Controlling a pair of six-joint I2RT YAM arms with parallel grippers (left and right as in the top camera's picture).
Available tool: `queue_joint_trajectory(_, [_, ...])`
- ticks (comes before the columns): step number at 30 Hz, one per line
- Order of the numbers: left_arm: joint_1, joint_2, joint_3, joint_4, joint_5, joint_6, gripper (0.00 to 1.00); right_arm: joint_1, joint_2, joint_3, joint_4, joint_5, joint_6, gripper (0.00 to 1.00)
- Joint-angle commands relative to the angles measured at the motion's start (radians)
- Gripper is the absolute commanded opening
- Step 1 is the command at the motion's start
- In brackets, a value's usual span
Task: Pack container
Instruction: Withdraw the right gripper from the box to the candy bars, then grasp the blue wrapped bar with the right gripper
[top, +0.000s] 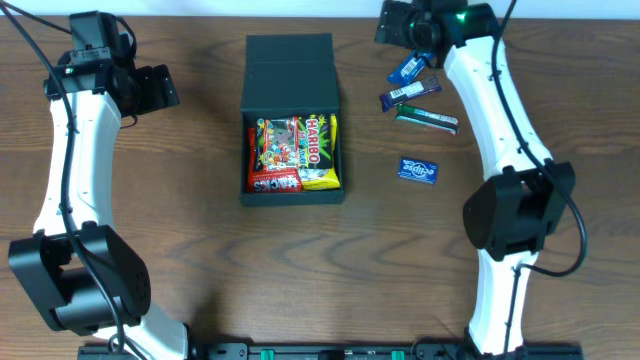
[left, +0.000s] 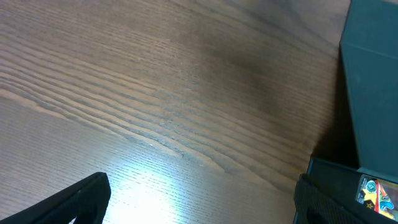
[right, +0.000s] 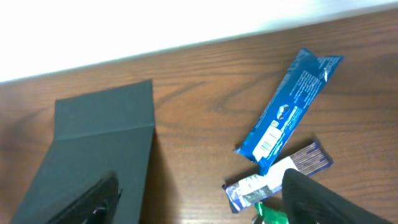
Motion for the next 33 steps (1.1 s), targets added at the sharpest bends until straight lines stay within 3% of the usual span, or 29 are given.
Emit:
queue_joint_trajectory(1, [0.002, 0.011, 0.011, -0.002, -0.003, 0.011, 0.95, -0.01, 0.098, 0.063, 0.001, 0.019, 0.044, 0.99])
queue_joint_trajectory(10, [0.002, 0.011, 0.011, -0.014, -0.003, 0.011, 0.95, -0.068, 0.259, 0.145, 0.004, 0.034, 0.201, 0.99])
queue_joint_trajectory(18, [0.002, 0.011, 0.011, -0.018, -0.003, 0.011, 0.95, -0.072, 0.286, 0.145, 0.023, 0.111, 0.306, 0.99])
queue_joint_trajectory(33, [0.002, 0.011, 0.011, -0.018, -0.003, 0.011, 0.95, -0.087, 0.343, 0.145, 0.003, 0.059, 0.34, 0.99])
